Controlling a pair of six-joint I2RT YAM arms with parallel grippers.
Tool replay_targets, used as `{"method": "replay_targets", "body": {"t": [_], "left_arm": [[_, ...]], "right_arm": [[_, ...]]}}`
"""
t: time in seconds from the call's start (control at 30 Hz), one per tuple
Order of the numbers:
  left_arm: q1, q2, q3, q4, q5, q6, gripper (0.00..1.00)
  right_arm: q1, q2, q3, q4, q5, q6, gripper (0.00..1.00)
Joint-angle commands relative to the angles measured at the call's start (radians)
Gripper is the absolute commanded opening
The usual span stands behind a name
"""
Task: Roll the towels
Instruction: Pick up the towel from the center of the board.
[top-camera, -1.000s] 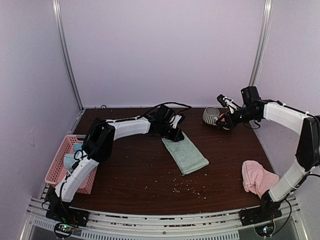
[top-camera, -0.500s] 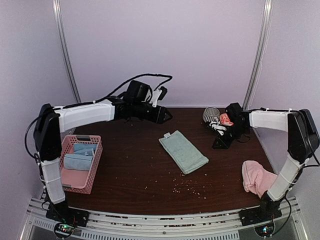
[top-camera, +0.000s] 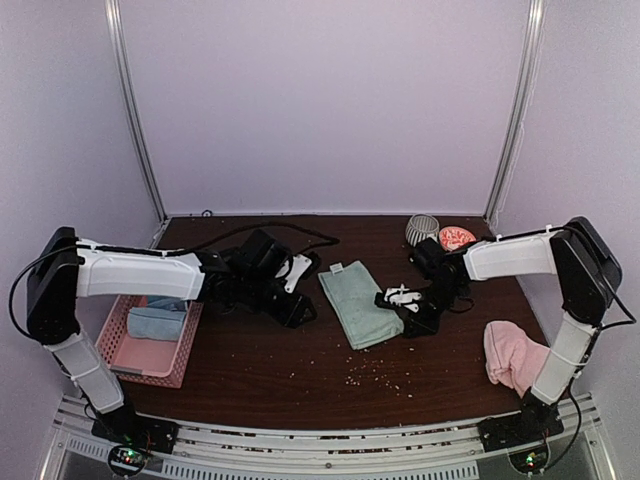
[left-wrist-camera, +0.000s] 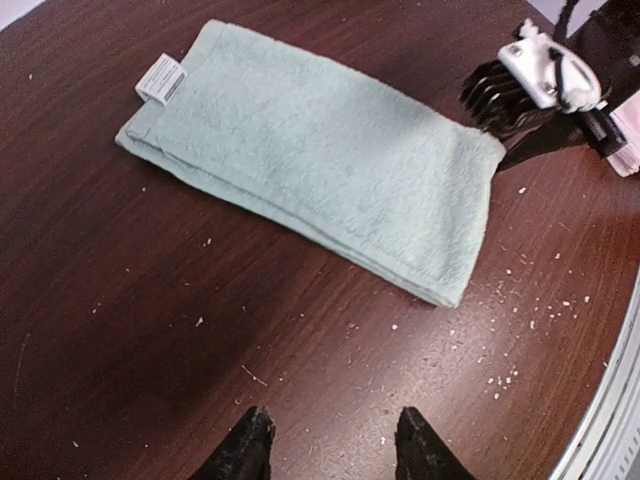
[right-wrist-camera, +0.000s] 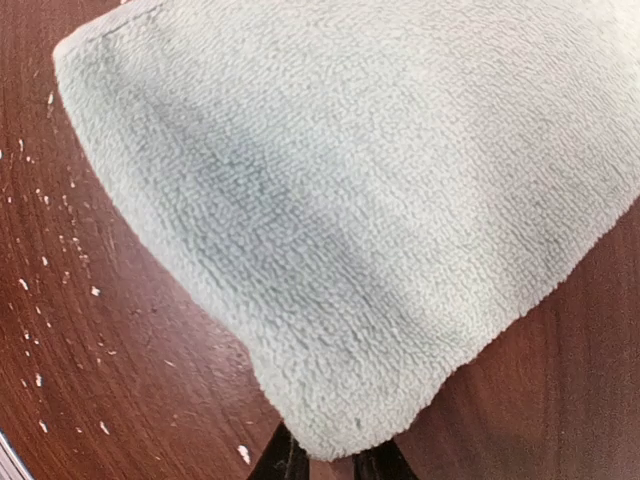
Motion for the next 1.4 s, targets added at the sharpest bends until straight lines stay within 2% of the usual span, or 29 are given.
{"method": "replay_targets", "body": {"t": [0.0,0.1,0.23,0.33,0.43,0.63,0.83,1.03,1.17,1.37], "left_arm": [[-0.044,-0.058,-0.011,0.028,-0.077,0.065,0.43],[-0.106,-0.020,0.019,0.009,-0.084,0.171,0.42],[-0.177,0.089,0.100,0.008,-0.064,0.299,0.44],[-0.221,0.165,0.158,0.039,-0.092,0.388,0.50],[-0.230,0.226,0.213,0.066,-0.100,0.422,0.53],[-0.230,0.361,0.340,0.067,-0.070,0.443,0.52],[-0.230,0.451,0.371,0.101,-0.113,0.438,0.44],[-0.230,0.491,0.356,0.098,-0.125,0.415,0.25],[-0.230,0.489,0.343,0.089,-0.151,0.395,0.19],[-0.230,0.471,0.305,0.094,-0.136,0.384,0.03]], "right_arm": [[0.031,0.007,-0.011,-0.024,0.001,-0.010,0.15],[0.028,-0.005,-0.037,-0.031,0.047,-0.024,0.15],[0.022,-0.052,-0.083,-0.048,0.027,-0.040,0.17],[-0.002,-0.089,-0.093,-0.044,-0.003,-0.029,0.18],[-0.065,-0.122,-0.103,0.004,-0.037,-0.001,0.20],[-0.180,-0.142,-0.082,0.069,-0.079,0.074,0.21],[-0.239,-0.134,-0.092,0.066,-0.139,0.054,0.22],[-0.240,-0.126,-0.089,0.049,-0.146,0.034,0.22],[-0.241,-0.129,-0.083,0.031,-0.169,0.010,0.22],[-0.240,-0.122,-0.035,-0.039,-0.228,-0.011,0.22]]}}
